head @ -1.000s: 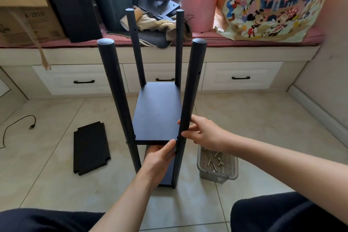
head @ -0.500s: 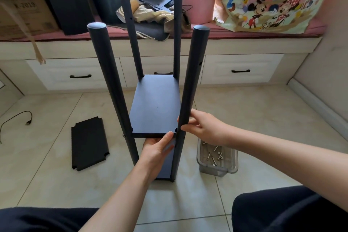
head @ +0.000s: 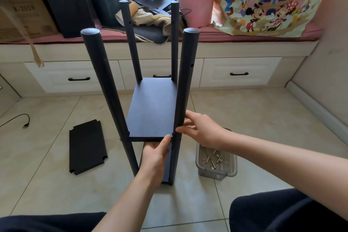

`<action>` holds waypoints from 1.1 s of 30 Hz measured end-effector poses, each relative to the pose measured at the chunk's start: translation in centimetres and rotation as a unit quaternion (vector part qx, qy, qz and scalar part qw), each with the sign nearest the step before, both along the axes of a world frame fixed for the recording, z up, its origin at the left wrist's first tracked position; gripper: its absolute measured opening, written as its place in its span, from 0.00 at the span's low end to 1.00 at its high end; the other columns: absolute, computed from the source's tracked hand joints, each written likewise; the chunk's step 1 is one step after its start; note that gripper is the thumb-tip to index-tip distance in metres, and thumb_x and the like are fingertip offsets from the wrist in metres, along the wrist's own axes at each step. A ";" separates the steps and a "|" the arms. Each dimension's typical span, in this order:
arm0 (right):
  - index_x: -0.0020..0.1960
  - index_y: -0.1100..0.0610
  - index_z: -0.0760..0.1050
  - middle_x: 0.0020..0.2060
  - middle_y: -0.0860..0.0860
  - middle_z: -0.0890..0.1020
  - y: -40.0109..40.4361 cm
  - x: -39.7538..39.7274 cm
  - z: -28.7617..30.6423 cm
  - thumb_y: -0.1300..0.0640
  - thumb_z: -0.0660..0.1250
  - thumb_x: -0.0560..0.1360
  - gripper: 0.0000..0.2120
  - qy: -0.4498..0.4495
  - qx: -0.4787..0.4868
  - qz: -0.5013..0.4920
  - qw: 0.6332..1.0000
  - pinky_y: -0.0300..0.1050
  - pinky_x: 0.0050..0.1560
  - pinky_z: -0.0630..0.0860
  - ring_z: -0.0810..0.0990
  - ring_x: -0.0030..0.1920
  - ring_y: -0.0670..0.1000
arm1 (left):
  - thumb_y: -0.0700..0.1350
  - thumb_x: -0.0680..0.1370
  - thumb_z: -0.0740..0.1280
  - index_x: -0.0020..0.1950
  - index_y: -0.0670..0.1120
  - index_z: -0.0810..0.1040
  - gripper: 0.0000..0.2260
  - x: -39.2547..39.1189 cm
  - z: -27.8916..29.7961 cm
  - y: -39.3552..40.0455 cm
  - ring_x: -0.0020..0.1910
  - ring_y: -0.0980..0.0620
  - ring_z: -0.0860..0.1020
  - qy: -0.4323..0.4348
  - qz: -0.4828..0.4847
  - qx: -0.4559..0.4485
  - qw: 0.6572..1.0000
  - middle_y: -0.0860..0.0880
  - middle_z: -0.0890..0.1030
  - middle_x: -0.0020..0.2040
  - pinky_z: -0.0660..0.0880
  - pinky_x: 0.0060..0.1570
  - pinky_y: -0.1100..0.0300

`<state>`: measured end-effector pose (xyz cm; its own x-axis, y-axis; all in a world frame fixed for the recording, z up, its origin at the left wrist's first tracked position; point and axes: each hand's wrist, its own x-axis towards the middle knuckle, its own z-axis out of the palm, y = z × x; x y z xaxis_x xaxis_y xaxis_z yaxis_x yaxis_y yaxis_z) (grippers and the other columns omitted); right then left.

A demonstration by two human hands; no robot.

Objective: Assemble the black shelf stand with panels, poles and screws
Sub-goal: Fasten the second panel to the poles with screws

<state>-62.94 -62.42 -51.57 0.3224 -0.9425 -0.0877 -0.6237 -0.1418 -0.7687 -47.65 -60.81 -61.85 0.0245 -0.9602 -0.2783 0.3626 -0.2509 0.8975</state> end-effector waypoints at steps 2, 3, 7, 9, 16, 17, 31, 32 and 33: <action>0.64 0.42 0.73 0.54 0.45 0.84 -0.1 0.0 0.0 0.56 0.67 0.80 0.16 0.004 0.002 0.002 1.000 0.43 0.61 0.76 0.82 0.55 0.45 | 0.39 0.79 0.69 0.63 0.50 0.76 0.14 -0.5 0.4 0.4 0.59 0.52 0.82 0.019 0.034 0.019 0.999 0.52 0.85 0.57 0.75 0.55 0.60; 0.65 0.43 0.72 0.53 0.44 0.84 -0.2 -0.1 0.1 0.56 0.67 0.80 0.16 0.008 0.005 0.004 1.000 0.42 0.60 0.76 0.82 0.54 0.44 | 0.39 0.79 0.70 0.62 0.49 0.77 0.13 -0.5 0.7 0.6 0.59 0.53 0.82 0.006 0.042 0.028 0.999 0.52 0.85 0.56 0.75 0.57 0.59; 0.68 0.43 0.70 0.55 0.46 0.84 -0.3 -0.2 0.3 0.54 0.66 0.80 0.18 0.029 0.004 0.015 0.999 0.41 0.58 0.74 0.81 0.53 0.44 | 0.43 0.77 0.73 0.50 0.48 0.80 0.04 0.2 1.6 2.7 0.49 0.57 0.82 -0.253 0.085 -0.004 0.964 0.53 0.85 0.46 0.73 0.45 0.68; 0.70 0.43 0.69 0.55 0.48 0.84 -0.4 -0.2 0.4 0.54 0.66 0.80 0.20 0.036 0.006 0.019 0.999 0.41 0.55 0.74 0.81 0.51 0.44 | 0.43 0.76 0.74 0.44 0.48 0.77 0.06 0.6 2.0 3.6 0.44 0.54 0.81 -0.395 0.120 -0.112 0.904 0.54 0.82 0.40 0.71 0.41 0.67; 0.69 0.42 0.68 0.52 0.48 0.86 -1.0 -0.5 -0.2 0.52 0.65 0.80 0.19 0.050 -0.005 0.029 0.998 0.37 0.45 0.74 0.81 0.43 0.41 | 0.49 0.67 0.81 0.64 0.42 0.80 0.28 1.8 0.5 0.6 0.70 0.43 0.73 -0.673 0.040 -0.335 0.658 0.46 0.80 0.63 0.61 0.72 0.47; 0.69 0.42 0.68 0.52 0.48 0.86 -1.0 -0.5 -0.3 0.52 0.66 0.80 0.19 0.040 -0.005 0.028 0.999 0.39 0.49 0.76 0.82 0.46 0.43 | 0.52 0.67 0.81 0.67 0.43 0.79 0.31 1.7 0.4 0.4 0.72 0.42 0.72 -0.689 0.018 -0.328 0.646 0.46 0.80 0.66 0.58 0.74 0.46; 0.58 0.51 0.76 0.56 0.52 0.84 -3.0 -6.5 0.7 0.56 0.69 0.78 0.10 0.053 0.039 0.033 0.997 0.47 0.62 0.77 0.82 0.57 0.47 | 0.56 0.74 0.69 0.67 0.46 0.80 0.24 -0.1 -0.8 -2.4 0.69 0.43 0.76 -0.693 0.068 -0.347 0.628 0.48 0.80 0.66 0.58 0.73 0.44; 0.57 0.51 0.76 0.55 0.53 0.84 -3.2 -7.5 0.4 0.56 0.69 0.78 0.08 0.061 0.043 0.026 0.997 0.47 0.62 0.78 0.83 0.56 0.48 | 0.56 0.74 0.69 0.67 0.45 0.80 0.24 -0.3 -0.8 -2.8 0.69 0.43 0.76 -0.694 0.072 -0.345 0.629 0.48 0.80 0.66 0.59 0.73 0.44; 0.56 0.50 0.77 0.54 0.53 0.84 -3.3 -8.6 -0.1 0.56 0.69 0.78 0.07 0.067 0.048 0.017 0.996 0.48 0.62 0.78 0.83 0.55 0.49 | 0.56 0.74 0.68 0.66 0.45 0.80 0.24 -0.5 -0.8 -3.1 0.69 0.43 0.76 -0.694 0.075 -0.342 0.630 0.48 0.80 0.66 0.59 0.72 0.45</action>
<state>-71.51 -65.70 -51.64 0.3329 -0.9167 -0.2209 -0.7184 -0.0948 -0.6892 -48.20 -63.93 -62.68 -0.1059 -0.8018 0.5881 -0.9159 0.3090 0.2563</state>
